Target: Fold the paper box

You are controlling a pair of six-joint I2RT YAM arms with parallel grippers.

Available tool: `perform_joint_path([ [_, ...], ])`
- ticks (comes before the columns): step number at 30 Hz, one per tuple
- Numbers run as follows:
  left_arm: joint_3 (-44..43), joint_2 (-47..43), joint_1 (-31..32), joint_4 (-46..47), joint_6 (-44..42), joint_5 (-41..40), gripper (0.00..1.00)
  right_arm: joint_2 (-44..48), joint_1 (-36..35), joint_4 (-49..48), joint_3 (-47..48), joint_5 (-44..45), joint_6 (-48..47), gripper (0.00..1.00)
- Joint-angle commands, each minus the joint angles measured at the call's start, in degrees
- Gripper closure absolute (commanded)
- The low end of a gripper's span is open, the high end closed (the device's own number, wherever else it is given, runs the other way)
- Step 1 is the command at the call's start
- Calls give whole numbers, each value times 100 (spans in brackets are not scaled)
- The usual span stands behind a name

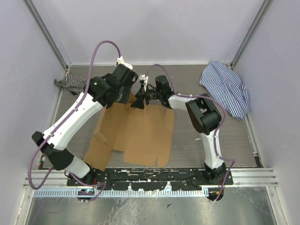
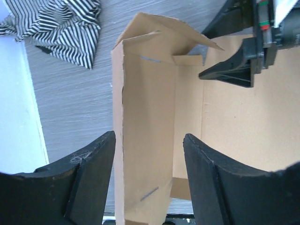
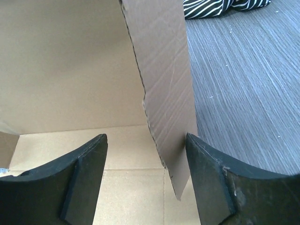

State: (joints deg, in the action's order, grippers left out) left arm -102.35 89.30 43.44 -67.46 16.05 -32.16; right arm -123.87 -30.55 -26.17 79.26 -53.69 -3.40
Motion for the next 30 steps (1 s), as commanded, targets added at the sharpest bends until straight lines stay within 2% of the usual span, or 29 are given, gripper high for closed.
perform_joint_path([
  [1, 270, -116, -174, -331, 141, -407, 33, 107, 13, -355, 235, 157, 224, 28],
  [6, 1350, -200, -568, -41, 128, -564, 33, 49, 13, -557, 289, 269, 438, 28],
  [11, 1849, -539, -1092, 339, 234, -276, 33, -109, 13, -659, 609, 755, 969, 29],
  [14, 2044, -940, -1384, 753, 286, 238, 33, -172, 22, -128, 1027, 1257, 1034, 29],
  [18, 2226, -1317, -1452, 1079, 316, 621, 33, -269, -37, 659, 1583, 1476, 787, 27],
  [22, 2564, -1755, -1452, 1310, 459, 949, 34, -812, -150, 1636, 2630, 1823, 474, 27],
  [25, 2765, -2030, -1448, 1294, 593, 1073, 35, -1360, -154, 2135, 3440, 1819, 647, 25],
  [27, 2944, -2245, -1452, 1355, 660, 1103, 35, -1703, -154, 2299, 3819, 1803, 837, 25],
  [30, 3197, -2537, -1452, 1482, 737, 1148, 35, -1943, -168, 2115, 3888, 1919, 1005, 25],
])
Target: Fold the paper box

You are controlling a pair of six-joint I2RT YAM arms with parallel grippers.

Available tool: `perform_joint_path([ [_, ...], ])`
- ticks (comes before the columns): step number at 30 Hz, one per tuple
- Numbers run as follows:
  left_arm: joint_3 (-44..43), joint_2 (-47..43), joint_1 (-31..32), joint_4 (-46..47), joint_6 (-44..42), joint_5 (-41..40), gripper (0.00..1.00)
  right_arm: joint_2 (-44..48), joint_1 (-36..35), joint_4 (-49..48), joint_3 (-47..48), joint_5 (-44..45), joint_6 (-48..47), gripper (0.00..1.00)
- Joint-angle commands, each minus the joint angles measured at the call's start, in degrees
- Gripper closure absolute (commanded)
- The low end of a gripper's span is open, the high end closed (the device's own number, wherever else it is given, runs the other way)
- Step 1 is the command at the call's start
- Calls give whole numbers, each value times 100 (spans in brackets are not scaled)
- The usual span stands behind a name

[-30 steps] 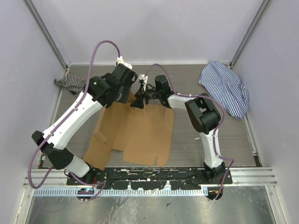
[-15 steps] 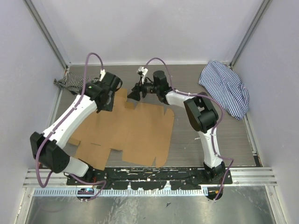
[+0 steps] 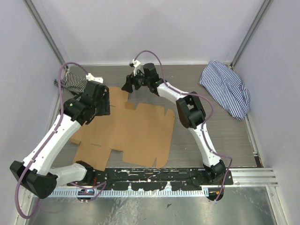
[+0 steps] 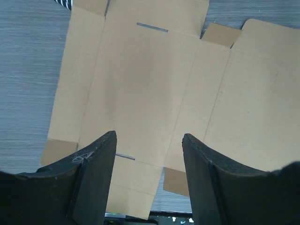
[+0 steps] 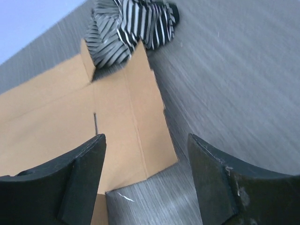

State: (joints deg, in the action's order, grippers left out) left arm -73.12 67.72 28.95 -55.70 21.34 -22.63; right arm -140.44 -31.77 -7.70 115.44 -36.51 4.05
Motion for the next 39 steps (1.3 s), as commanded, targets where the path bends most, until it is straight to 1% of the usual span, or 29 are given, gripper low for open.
perform_joint_path([
  [1, 320, -443, -3, 306, 238, 194, 35, -340, -47, 253, 294, 206, 279, 25],
  [6, 524, -604, -3, 331, 296, 221, 35, -639, -57, 417, 617, -78, 407, 26],
  [12, 725, -750, -3, 332, 337, 195, 36, -590, -66, 8, 318, -311, 525, 27],
  [15, 878, -831, -2, 350, 402, 191, 36, -642, -104, -88, 379, -430, 564, 31],
  [19, 1006, -900, -3, 340, 478, 163, 37, -700, -232, -23, 525, -396, 469, 41],
  [21, 1059, -941, -3, 327, 508, 136, 38, -755, -300, 151, 646, -279, 371, 51],
  [24, 1080, -980, -3, 314, 561, 118, 40, -735, -328, 275, 658, 129, 353, 69],
  [27, 1061, -954, -4, 337, 581, 182, 41, -401, -315, 248, 130, 688, 317, 82],
  [29, 1031, -878, -3, 403, 577, 280, 41, -49, -265, 257, -324, 1092, 290, 87],
  [31, 975, -761, -3, 529, 530, 446, 41, 519, -144, 267, -882, 1471, 332, 91],
  [32, 936, -682, -3, 594, 503, 511, 41, 689, -61, 258, -1205, 1584, 355, 92],
  [34, 817, -466, -1, 739, 420, 666, 39, 1348, 129, 253, -1851, 1750, 379, 94],
  [36, 643, -219, -3, 820, 292, 820, 37, 1904, 337, 269, -2447, 1714, 349, 94],
  [39, 286, 235, -3, 1144, 83, 908, 33, 2612, 560, 718, -3079, 1783, 100, 94],
])
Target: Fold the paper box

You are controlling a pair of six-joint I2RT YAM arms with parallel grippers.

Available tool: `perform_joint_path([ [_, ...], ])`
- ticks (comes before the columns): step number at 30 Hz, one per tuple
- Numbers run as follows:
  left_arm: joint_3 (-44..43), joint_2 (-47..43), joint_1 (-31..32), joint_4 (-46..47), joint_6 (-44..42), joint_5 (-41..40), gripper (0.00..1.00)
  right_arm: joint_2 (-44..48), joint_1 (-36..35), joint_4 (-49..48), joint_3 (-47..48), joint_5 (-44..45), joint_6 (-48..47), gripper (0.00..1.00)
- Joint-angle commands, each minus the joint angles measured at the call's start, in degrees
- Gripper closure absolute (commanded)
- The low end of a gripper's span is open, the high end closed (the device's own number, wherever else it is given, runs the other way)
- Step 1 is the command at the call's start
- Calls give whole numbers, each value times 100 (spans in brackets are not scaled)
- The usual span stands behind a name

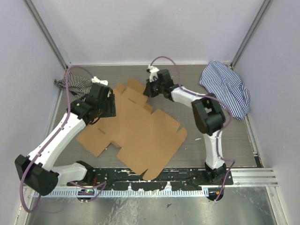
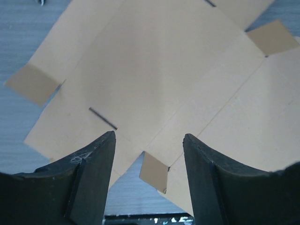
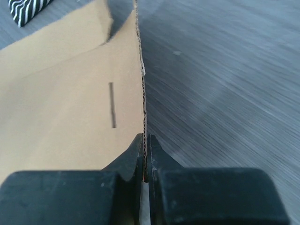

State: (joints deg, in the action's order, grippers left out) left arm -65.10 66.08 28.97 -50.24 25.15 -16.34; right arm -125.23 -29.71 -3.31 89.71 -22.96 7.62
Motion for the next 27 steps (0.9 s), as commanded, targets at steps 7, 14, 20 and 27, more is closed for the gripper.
perform_joint_path([
  [7, -1930, 2278, -511, 1278, -1104, 809, 13, 2300, 508, 1126, -1613, 657, -728, 94],
  [14, -3674, 4369, -1473, 1159, -886, 2869, 19, 2435, 944, 1085, -1950, 586, -567, 94],
  [20, -4140, 4881, -1491, 720, -1245, 2553, 20, 2971, 1148, -417, -3019, 662, -561, 95],
  [27, -3616, 4489, -1493, 1189, -1415, 2169, 19, 3580, 1175, -2110, -4164, 773, -538, 99],
])
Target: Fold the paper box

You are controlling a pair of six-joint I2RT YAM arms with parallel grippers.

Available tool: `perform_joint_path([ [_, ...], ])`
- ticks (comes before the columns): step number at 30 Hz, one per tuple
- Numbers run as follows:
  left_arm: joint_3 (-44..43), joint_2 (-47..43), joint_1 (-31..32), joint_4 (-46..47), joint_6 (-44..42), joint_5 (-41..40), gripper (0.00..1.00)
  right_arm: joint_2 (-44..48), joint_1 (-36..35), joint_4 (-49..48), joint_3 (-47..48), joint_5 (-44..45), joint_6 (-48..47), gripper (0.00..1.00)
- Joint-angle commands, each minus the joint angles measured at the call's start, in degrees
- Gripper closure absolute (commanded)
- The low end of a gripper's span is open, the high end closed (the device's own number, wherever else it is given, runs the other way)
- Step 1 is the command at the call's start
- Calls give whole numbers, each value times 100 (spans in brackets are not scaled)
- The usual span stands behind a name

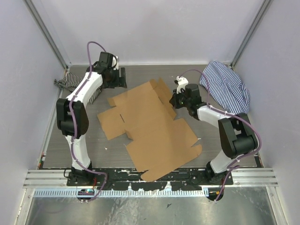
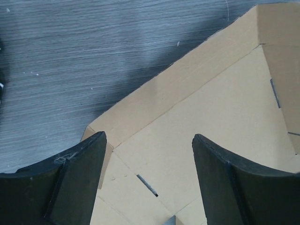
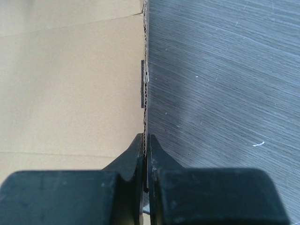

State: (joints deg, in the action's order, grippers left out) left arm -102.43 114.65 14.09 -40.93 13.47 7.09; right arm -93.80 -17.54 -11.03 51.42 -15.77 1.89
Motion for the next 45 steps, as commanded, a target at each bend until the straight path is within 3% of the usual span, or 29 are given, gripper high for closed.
perform_joint_path([
  [1, 69, -342, -7, 248, -315, -145, 19, 499, -42, -1510, -455, 3, 65, 99],
  [11, -43, -94, -15, 509, -937, 107, 18, 1120, -26, -2270, -1256, -307, 23, 99],
  [18, 343, -317, -32, 1141, -1451, 697, 17, 1285, 5, -1923, -1203, -893, -80, 99],
  [27, 572, -284, -171, 1332, -1555, 1531, 17, 1554, 14, -1657, -1242, -967, -180, 99],
  [33, 848, -198, -580, 1737, -1274, 2587, 18, 1593, 24, -1593, -1240, -1136, -189, 99],
  [37, 1254, -180, -880, 2507, -706, 3460, 19, 1563, 31, -1546, -1212, -1299, -189, 99],
  [45, 1252, 62, -936, 2724, -411, 4017, 21, 1556, 57, -1479, -1143, -1550, -172, 99],
])
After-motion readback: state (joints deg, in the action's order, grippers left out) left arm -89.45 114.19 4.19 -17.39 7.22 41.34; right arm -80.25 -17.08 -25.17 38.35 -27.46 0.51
